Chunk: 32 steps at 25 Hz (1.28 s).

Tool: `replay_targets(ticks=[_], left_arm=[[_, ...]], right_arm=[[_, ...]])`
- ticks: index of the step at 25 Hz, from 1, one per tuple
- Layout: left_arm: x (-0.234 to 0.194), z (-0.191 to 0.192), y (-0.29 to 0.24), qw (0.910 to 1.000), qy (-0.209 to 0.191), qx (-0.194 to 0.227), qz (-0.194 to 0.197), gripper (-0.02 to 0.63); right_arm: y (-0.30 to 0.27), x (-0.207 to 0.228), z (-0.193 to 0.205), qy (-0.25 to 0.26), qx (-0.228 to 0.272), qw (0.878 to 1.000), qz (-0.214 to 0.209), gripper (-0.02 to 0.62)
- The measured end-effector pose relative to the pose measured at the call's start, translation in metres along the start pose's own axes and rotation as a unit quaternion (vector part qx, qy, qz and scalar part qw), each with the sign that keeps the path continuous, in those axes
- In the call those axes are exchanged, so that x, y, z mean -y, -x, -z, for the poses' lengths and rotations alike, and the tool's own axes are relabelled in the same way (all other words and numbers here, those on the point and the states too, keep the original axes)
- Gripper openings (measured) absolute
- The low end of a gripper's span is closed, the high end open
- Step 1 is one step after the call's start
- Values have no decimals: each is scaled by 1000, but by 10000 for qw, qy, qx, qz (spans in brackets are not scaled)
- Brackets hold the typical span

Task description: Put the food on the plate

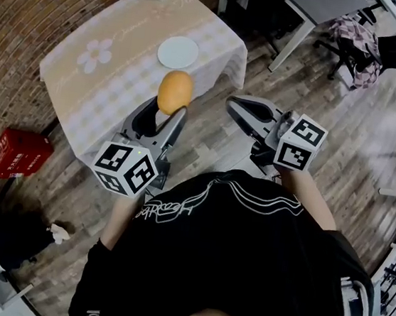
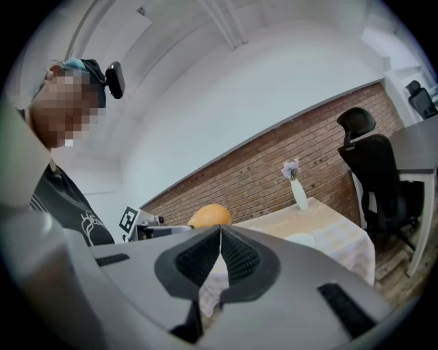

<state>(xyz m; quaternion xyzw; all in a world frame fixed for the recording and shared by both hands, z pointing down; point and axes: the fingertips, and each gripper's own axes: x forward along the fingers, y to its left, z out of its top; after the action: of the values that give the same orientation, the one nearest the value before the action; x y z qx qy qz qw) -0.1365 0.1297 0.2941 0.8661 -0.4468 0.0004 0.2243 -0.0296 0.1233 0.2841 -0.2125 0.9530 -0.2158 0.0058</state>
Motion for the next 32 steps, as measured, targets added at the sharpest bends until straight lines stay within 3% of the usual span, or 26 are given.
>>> replay_targets(ticks=[8,24,32], left_arm=[[-4,3,-16,9999,9,-85,-144,259],[-41,-55,-100,9968,-67,-61,-788,259],[-56,-70,-136,9932,-222,53,-1144,259]], right_arm=[[-4,18,-1,-81,-41,9999,-137,-3],[-38,119,-82,-4,43,9976,-692,-3],[-51,157,-103,144,53,9945,-1041,-3]])
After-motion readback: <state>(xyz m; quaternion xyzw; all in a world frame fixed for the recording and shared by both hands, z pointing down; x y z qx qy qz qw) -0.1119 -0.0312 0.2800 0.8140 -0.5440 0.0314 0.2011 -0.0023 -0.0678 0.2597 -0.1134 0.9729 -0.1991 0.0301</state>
